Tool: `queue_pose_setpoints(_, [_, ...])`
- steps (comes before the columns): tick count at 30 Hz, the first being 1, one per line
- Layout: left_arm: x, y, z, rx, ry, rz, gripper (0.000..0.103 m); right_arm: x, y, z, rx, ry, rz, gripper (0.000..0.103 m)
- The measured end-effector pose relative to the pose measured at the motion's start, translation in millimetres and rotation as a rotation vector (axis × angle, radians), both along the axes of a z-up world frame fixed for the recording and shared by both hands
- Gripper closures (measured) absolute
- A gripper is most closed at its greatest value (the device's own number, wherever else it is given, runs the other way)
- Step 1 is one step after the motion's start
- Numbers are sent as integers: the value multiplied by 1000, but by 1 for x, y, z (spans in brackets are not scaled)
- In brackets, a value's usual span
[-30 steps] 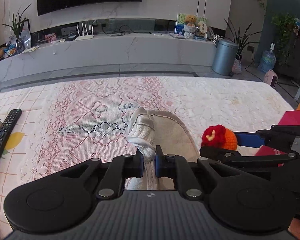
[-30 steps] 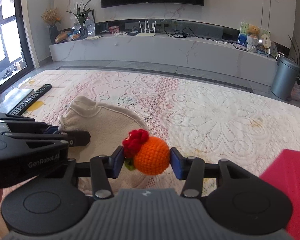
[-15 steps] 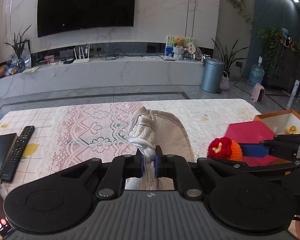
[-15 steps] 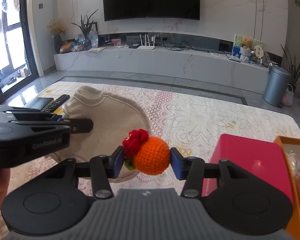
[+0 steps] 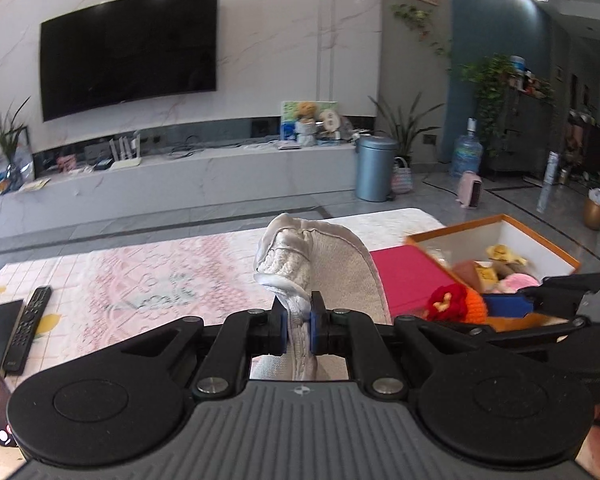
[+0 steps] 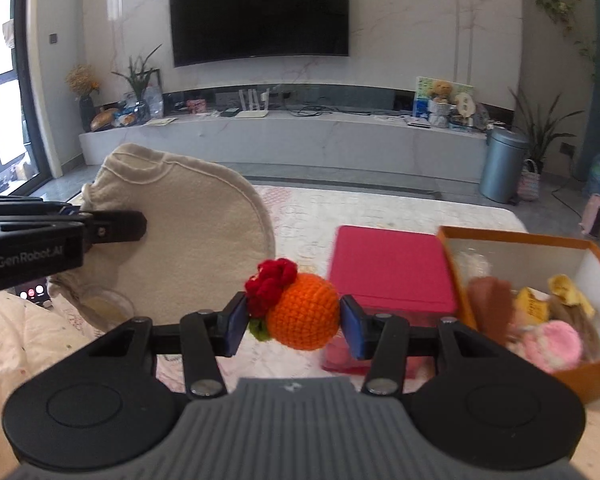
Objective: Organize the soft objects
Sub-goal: 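Lift the pouch and orange toy with both tools over the orange box, then lower both items into the box and open both tools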
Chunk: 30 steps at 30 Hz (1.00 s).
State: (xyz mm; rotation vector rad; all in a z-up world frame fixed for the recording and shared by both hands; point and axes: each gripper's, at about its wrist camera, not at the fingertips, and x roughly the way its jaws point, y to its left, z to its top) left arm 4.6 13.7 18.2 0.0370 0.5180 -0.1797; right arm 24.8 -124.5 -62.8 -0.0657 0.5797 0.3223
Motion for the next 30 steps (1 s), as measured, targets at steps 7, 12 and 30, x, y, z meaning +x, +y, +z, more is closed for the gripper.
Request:
queue_pose_setpoints(7, [5, -47, 10, -32, -16, -124, 92, -17, -62, 8, -14, -16, -98, 54])
queue_pose_setpoints(12, [28, -88, 19, -52, -20, -218, 92, -15, -104, 13, -41, -25, -160, 54])
queue_pose_setpoints(30, [148, -212, -22, 3, 108, -348, 92, 85, -230, 14, -125, 66, -303, 54])
